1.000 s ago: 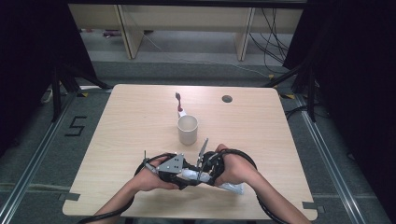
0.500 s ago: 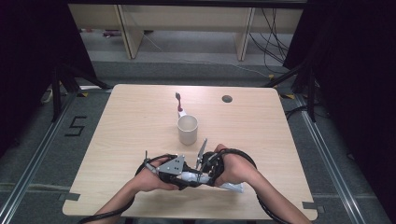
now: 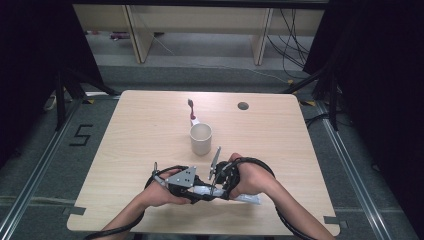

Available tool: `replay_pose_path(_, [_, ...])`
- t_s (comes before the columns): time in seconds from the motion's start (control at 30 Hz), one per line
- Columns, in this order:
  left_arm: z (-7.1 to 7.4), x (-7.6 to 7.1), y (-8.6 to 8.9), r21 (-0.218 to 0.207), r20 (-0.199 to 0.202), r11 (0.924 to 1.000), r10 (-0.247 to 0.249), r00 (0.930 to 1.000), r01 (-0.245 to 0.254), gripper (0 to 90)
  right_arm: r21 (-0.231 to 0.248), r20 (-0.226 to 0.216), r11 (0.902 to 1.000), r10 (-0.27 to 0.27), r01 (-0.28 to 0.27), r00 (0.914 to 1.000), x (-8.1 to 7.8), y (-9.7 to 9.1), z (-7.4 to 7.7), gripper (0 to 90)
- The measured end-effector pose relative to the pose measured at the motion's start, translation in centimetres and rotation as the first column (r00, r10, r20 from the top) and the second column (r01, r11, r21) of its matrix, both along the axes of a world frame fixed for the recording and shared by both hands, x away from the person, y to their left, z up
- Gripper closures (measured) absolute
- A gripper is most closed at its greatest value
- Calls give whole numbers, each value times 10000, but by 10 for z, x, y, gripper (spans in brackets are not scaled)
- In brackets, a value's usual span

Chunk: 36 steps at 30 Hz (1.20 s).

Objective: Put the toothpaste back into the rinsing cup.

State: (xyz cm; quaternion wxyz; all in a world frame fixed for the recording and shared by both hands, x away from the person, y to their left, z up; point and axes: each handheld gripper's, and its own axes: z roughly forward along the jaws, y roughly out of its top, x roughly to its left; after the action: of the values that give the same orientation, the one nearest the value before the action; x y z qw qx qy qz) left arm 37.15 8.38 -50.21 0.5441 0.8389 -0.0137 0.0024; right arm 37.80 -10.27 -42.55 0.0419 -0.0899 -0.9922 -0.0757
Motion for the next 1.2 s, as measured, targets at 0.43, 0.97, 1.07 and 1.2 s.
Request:
replay_pose_path(0.43, [3, -3, 0, -110, 121, 9997, 236, 9996, -235, 711, 236, -159, 9961, -842, 845, 9963, 0, -3, 3, 600])
replay_pose_path(0.97, [9, 1, 19, -980, 240, 9849, 1456, 9891, -1426, 712, 5582, 1031, 7851, -3865, 2683, 9165, -1, -61, 29, 355])
replay_pose_path(1.07, [11, 2, 25, -1214, 173, 9786, 1696, 9854, -1663, 712, 6327, 1117, 7187, -4532, 2883, 8844, -3, -76, 31, 346])
replay_pose_path(1.2, [13, 4, 29, -1274, 273, 9726, 1996, 9795, -1947, 712, 7097, 831, 6234, -5366, 3282, 8397, -9, -98, 22, 327])
